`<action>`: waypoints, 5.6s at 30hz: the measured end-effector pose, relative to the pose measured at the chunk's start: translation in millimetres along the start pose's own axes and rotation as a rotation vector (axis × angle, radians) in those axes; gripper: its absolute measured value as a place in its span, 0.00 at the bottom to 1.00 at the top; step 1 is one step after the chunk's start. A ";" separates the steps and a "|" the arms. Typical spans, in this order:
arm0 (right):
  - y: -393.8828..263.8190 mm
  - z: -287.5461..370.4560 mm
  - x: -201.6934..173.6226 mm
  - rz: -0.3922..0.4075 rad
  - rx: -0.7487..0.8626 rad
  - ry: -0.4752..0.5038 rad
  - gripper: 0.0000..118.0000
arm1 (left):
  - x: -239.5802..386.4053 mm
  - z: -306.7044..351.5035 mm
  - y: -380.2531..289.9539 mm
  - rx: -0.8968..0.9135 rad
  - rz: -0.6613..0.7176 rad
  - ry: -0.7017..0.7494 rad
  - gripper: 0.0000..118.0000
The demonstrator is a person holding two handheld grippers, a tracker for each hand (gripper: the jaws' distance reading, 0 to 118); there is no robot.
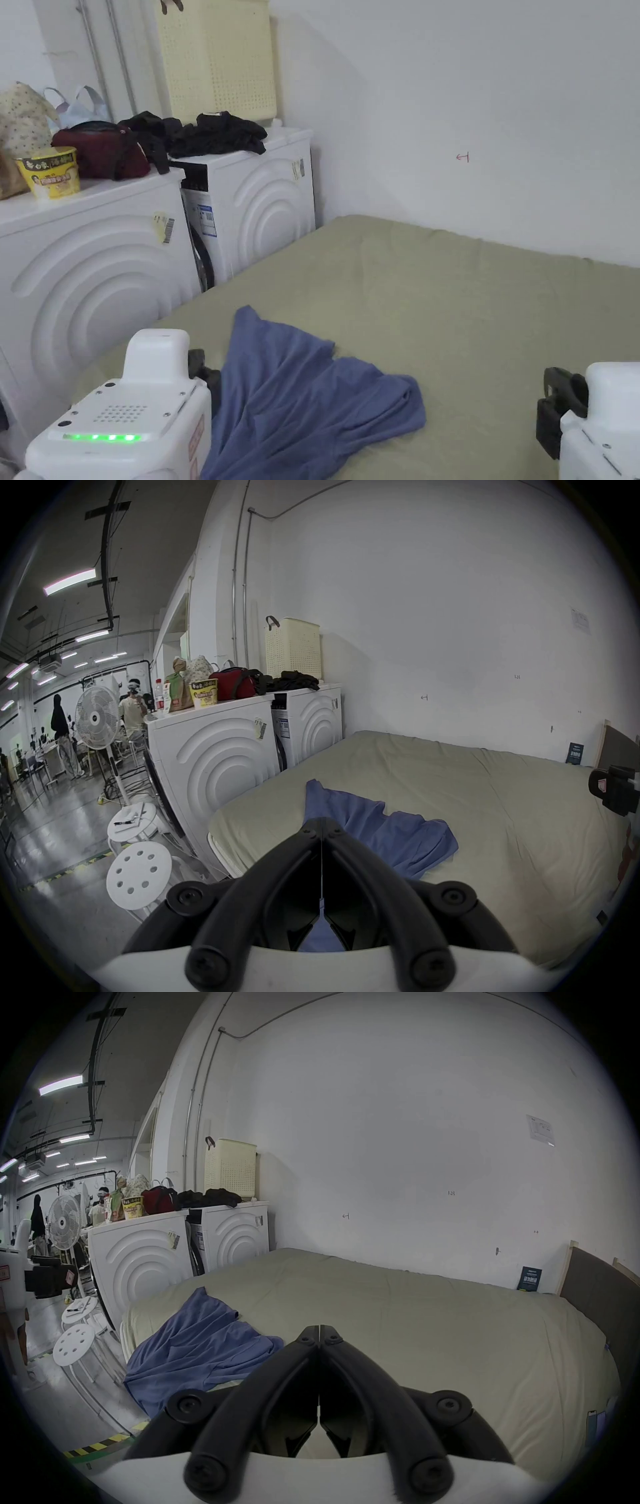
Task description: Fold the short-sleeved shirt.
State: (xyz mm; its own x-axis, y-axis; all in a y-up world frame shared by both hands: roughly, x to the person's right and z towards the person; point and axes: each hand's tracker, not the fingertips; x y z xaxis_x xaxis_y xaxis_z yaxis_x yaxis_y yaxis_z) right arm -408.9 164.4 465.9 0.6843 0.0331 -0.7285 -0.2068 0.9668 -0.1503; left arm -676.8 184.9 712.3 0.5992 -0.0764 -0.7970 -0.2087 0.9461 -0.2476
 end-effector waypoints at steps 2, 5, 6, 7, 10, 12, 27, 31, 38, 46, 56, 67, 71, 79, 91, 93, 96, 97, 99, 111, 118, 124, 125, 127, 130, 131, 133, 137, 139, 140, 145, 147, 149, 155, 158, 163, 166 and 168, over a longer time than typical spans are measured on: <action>-2.5 -1.8 3.4 -0.005 -0.009 -0.010 0.00 | 2.5 -18.1 -4.8 -0.018 -0.021 -0.009 0.00; -8.1 -5.7 7.4 -0.013 -0.030 -0.023 0.00 | 12.5 -47.1 -10.2 -0.097 -0.021 -0.063 0.00; -10.2 -8.7 8.7 -0.012 -0.045 -0.022 0.00 | 16.8 -59.5 -12.1 -0.123 -0.027 -0.085 0.00; -12.4 -10.0 9.8 -0.012 -0.058 -0.025 0.00 | 20.1 -74.3 -15.6 -0.151 -0.032 -0.105 0.00; -19.3 -11.5 11.6 -0.026 -0.071 -0.033 0.00 | 24.0 -129.0 -34.9 -0.234 -0.044 -0.144 0.00; -25.1 -16.6 11.7 -0.027 -0.087 -0.035 0.00 | 30.8 -162.9 -46.7 -0.322 -0.048 -0.186 0.00; -74.4 -52.9 14.0 -0.070 -0.259 -0.014 0.00 | 46.7 -299.9 -84.4 -0.735 -0.012 -0.306 1.00; -79.0 -51.6 11.9 -0.070 -0.280 -0.011 0.00 | 42.6 -321.4 -130.3 -0.801 -0.038 -0.308 1.00; -77.3 -47.0 15.4 -0.060 -0.289 -0.016 0.00 | 62.7 -302.0 -127.8 -0.792 -0.116 -0.272 0.47; -71.8 -12.1 34.3 -0.072 -0.266 -0.056 0.00 | 73.4 -277.9 -105.4 -0.734 -0.048 -0.246 0.01; -76.8 72.1 108.7 -0.122 -0.226 -0.237 0.00 | 175.8 -240.9 -48.4 -0.623 0.014 -0.421 0.01; -91.4 152.4 181.4 -0.219 -0.226 -0.452 0.00 | 439.1 -169.0 -9.2 -0.576 -0.138 -0.816 0.01; -100.0 171.1 209.5 -0.256 -0.236 -0.528 0.00 | 543.2 -128.5 -8.6 -0.557 -0.211 -0.963 0.01; -116.3 192.0 252.8 -0.317 -0.264 -0.645 0.00 | 694.6 -29.5 -10.9 -0.578 -0.254 -1.212 0.01; -140.4 183.7 270.1 -0.373 -0.311 -0.640 0.00 | 710.8 -41.4 -145.2 -0.719 -0.567 -0.932 0.03; -140.0 180.9 269.3 -0.374 -0.314 -0.632 0.00 | 695.4 -44.6 -143.4 -0.716 -0.456 -0.996 0.15; -136.7 179.6 266.6 -0.370 -0.308 -0.621 0.00 | 675.3 -46.5 -134.9 -0.716 -0.374 -1.038 0.99; -133.5 179.3 265.3 -0.366 -0.303 -0.618 0.00 | 660.9 -52.8 -121.9 -0.627 -0.337 -1.025 0.96; -126.2 181.0 261.3 -0.355 -0.279 -0.611 0.00 | 634.8 -49.8 -104.2 -0.685 -0.351 -1.013 0.99; -99.8 186.7 211.2 -0.246 -0.166 -0.518 0.00 | 348.5 8.6 -15.4 -0.327 -0.168 -0.888 0.25; -89.9 174.5 172.5 -0.174 -0.136 -0.445 0.00 | 230.1 31.0 -26.6 -0.227 -0.117 -0.638 0.00; -85.8 163.0 155.4 -0.165 -0.137 -0.414 0.00 | 205.7 18.3 -43.1 -0.235 -0.119 -0.577 0.00; -85.1 161.7 154.0 -0.160 -0.138 -0.415 0.00 | 203.5 15.2 -45.2 -0.240 -0.116 -0.579 0.00; -84.5 160.5 156.0 -0.141 -0.142 -0.424 0.00 | 203.4 8.9 -47.5 -0.242 -0.115 -0.577 0.00; -82.2 160.6 158.4 -0.151 -0.139 -0.429 0.00 | 208.7 -1.1 -47.5 -0.244 -0.128 -0.585 0.00; -81.8 159.8 160.2 -0.160 -0.139 -0.429 0.00 | 211.6 -6.8 -47.2 -0.249 -0.130 -0.587 0.00; -82.1 156.4 163.9 -0.174 -0.141 -0.436 0.00 | 219.1 -19.7 -46.4 -0.265 -0.124 -0.612 0.00; -85.1 145.8 171.2 -0.183 -0.161 -0.447 0.00 | 249.0 -69.5 -59.5 -0.372 -0.171 -0.611 0.39; -87.3 141.6 173.9 -0.200 -0.179 -0.443 0.00 | 271.8 -105.5 -77.6 -0.561 -0.222 -0.615 1.00; -89.1 138.9 175.3 -0.209 -0.190 -0.442 0.00 | 285.9 -117.9 -82.6 -0.473 -0.203 -0.616 0.97; -99.9 127.6 184.7 -0.209 -0.244 -0.461 0.00 | 331.3 -187.3 -125.3 -0.676 -0.264 -0.544 0.97; -105.1 124.0 189.8 -0.207 -0.266 -0.470 0.00 | 345.1 -199.9 -133.4 -0.695 -0.262 -0.534 0.94; -109.6 120.4 195.6 -0.215 -0.287 -0.474 0.00 | 359.3 -210.7 -148.5 -0.705 -0.291 -0.530 0.95; -118.9 118.5 204.5 -0.220 -0.314 -0.469 0.00 | 362.2 -176.0 -138.5 -0.630 -0.370 -0.585 0.39; -119.5 120.4 204.4 -0.226 -0.311 -0.460 0.00 | 367.7 -157.0 -130.1 -0.643 -0.418 -0.662 0.00; -116.3 126.1 213.5 -0.227 -0.331 -0.465 0.00 | 368.4 -155.9 -127.7 -0.637 -0.420 -0.617 0.00; -106.2 129.3 220.4 -0.214 -0.330 -0.466 0.00 | 361.2 -150.9 -124.2 -0.627 -0.391 -0.617 0.00; -100.7 125.4 232.5 -0.210 -0.330 -0.477 0.00 | 358.8 -151.2 -121.9 -0.642 -0.366 -0.625 0.00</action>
State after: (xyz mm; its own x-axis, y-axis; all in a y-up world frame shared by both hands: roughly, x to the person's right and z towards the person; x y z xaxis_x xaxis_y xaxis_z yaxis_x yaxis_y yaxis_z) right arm -141.3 106.5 395.4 0.9554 0.0334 -0.2933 -0.1866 0.8382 -0.5124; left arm -553.2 -5.5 373.2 0.9752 0.0243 -0.2200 -0.1991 0.5308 -0.8238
